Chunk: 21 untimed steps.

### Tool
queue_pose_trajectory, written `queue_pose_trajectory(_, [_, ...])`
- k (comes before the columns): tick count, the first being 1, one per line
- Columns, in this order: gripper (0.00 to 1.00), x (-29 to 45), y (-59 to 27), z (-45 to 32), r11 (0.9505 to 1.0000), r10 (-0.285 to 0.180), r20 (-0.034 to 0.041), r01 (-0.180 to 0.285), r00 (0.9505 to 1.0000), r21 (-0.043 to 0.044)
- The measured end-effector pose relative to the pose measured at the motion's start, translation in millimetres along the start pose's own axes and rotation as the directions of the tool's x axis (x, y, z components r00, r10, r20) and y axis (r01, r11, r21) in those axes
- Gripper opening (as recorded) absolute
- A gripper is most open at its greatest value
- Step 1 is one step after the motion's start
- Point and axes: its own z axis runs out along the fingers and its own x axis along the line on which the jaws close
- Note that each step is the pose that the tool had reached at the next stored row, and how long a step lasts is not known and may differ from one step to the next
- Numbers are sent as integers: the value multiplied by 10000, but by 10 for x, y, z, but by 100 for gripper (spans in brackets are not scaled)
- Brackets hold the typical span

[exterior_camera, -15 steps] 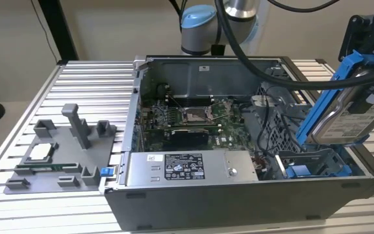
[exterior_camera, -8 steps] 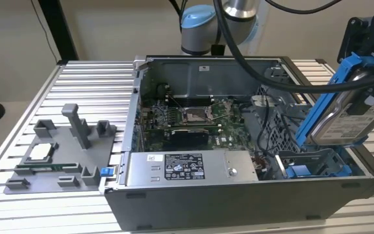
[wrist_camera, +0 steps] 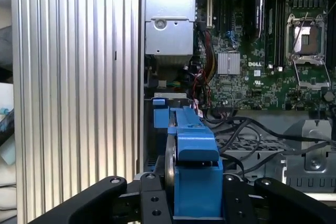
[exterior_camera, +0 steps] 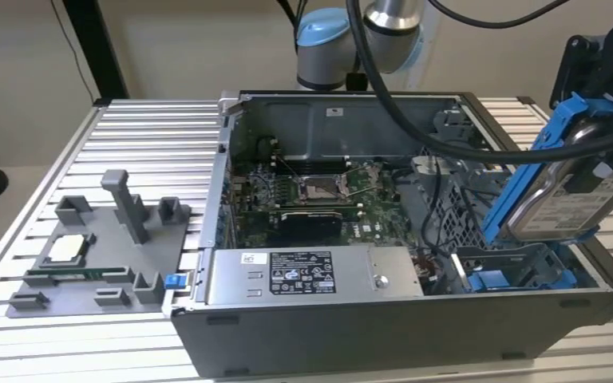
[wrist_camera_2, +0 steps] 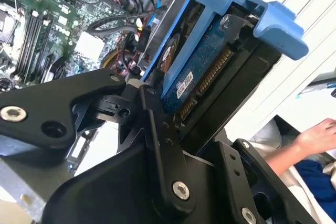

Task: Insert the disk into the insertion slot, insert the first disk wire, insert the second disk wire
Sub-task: 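Insert the disk into the insertion slot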

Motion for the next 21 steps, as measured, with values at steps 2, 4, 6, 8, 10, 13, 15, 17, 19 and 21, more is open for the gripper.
queue_pose_trajectory(2, [0,0,-2,33,10000,-1,0,1,10000,0])
queue_pose_trajectory(4, [0,3,-3,69,10000,0,1,0,10000,-1])
queue_pose_trajectory(6, [0,5,-5,105,10000,-1,1,1,10000,-1])
queue_pose_trajectory(8, [0,7,-7,141,10000,-1,1,1,10000,-1])
queue_pose_trajectory(10, [0,7,-8,172,10000,-1,0,1,10000,0])
queue_pose_trajectory(13, [0,7,-9,216,10000,-1,1,1,10000,-1])
queue_pose_trajectory(15, [0,7,-9,237,10000,0,0,0,10000,0])
queue_pose_trajectory(17, [0,8,-10,255,10000,0,0,0,10000,0])
queue_pose_trajectory(19, [0,7,-10,275,10000,-1,1,1,10000,-1])
queue_pose_trajectory(21, [0,8,-10,288,10000,0,1,0,10000,0])
